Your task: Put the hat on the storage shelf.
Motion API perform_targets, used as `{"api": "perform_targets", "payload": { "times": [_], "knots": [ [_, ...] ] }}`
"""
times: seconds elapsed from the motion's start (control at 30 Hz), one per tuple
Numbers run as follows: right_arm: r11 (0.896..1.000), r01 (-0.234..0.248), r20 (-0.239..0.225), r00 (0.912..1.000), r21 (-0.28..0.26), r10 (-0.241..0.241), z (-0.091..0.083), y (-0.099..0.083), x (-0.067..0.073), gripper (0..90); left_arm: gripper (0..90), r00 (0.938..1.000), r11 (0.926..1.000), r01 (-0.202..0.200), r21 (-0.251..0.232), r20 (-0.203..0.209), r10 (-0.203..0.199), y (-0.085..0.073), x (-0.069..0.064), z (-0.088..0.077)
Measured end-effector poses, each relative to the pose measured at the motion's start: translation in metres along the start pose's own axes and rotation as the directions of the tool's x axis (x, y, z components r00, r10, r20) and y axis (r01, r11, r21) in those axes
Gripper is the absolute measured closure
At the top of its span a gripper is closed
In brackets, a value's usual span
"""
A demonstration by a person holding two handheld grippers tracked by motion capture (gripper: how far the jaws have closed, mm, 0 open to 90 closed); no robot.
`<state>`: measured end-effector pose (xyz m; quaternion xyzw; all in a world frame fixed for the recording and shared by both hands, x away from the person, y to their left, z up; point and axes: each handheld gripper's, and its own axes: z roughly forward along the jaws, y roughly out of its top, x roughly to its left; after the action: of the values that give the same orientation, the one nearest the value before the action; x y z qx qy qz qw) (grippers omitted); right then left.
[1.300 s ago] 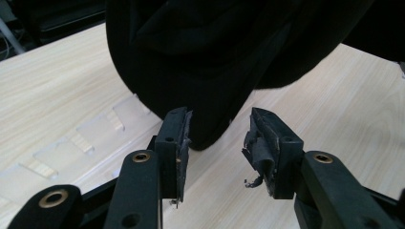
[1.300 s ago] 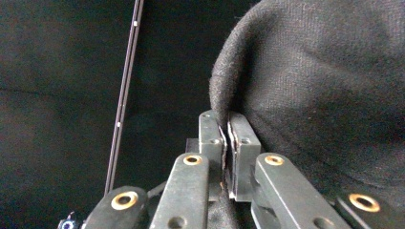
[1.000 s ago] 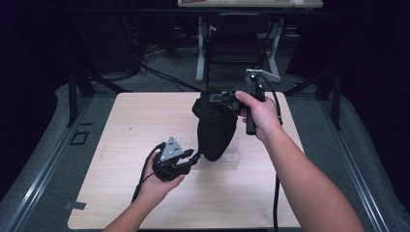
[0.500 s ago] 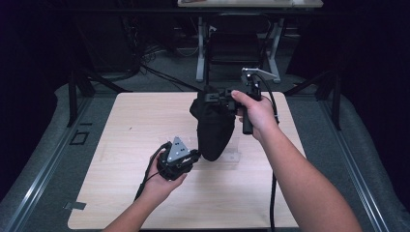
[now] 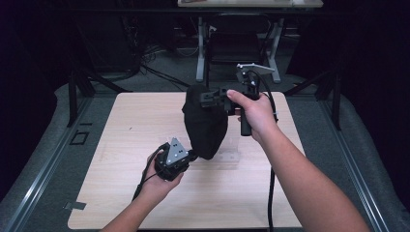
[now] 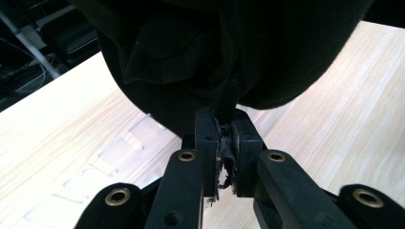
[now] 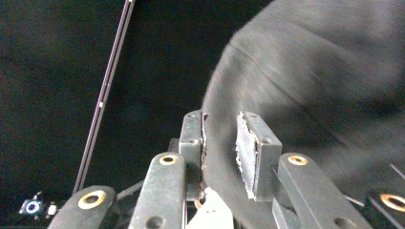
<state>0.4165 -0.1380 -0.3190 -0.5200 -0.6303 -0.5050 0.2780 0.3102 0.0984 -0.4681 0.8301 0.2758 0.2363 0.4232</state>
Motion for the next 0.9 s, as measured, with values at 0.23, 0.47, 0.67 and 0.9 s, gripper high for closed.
{"api": "perform_targets", "payload": {
  "times": [0.23,0.47,0.67,0.9],
  "knots": [
    [1.0,0.026,0.012,0.9996,0.016,-0.026,-0.002,-0.006,0.003,72.3,85.0,0.9996,0.9995,-0.025,0.021,-0.015,0.025,-0.008,0.003,-0.002],
    [1.0,0.016,0.029,0.9995,-0.006,-0.016,-0.012,-0.007,-0.003,72.2,84.8,0.9994,0.9988,0.034,0.036,-0.009,-0.033,-0.026,0.012,0.001],
    [0.999,0.026,0.06,0.9979,-0.024,-0.024,-0.025,-0.007,-0.007,72.2,84.3,0.9919,0.9915,0.127,0.029,0.002,-0.127,-0.046,0.022,0.003],
    [0.999,0.025,0.067,0.9975,-0.037,-0.023,-0.029,-0.008,-0.008,71.9,83.6,0.9922,0.9926,0.118,0.029,0.036,-0.119,-0.049,0.025,0.003]
  ]
}}
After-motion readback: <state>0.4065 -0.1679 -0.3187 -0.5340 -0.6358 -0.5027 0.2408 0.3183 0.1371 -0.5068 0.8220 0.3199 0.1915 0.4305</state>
